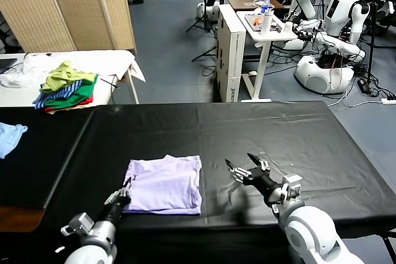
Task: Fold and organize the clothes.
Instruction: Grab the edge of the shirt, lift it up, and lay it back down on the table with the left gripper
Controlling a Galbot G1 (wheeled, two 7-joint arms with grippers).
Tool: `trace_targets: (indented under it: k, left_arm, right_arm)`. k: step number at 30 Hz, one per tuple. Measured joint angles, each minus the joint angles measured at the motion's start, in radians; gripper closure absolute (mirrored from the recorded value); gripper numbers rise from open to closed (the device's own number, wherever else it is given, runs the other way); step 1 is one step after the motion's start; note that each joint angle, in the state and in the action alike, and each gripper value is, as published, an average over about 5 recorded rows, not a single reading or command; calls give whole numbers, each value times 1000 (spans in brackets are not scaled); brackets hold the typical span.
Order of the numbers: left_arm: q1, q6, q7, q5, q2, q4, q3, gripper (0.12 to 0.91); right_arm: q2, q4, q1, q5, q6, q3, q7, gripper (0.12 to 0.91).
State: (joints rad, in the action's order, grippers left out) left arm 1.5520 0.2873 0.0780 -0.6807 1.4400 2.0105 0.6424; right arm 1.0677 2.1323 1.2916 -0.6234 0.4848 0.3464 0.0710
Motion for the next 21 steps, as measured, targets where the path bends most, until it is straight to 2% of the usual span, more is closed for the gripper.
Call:
trace_targets:
  k: [3,7,13,16,21]
  left_arm:
    - [3,5,-3,42,-11,14,3,859]
    - [17,-15,-24,160,-47,30,15,854]
    - [41,-39,-30,273,-151,44,67,855]
    - [59,-54,-37,301,-219,45,114,855]
    - [105,-64,-44,287,-338,50,222,855]
  right_arm:
    - [6,-1,8,10,-4,5,0,118]
    - [14,-12,19,26,-11,9,0,118]
    - [29,-35,17,40,-18,5,1,118]
    - [38,-46,13,42,-19,-3,1,118]
    - [51,-62,3,46,-21,-16,2,118]
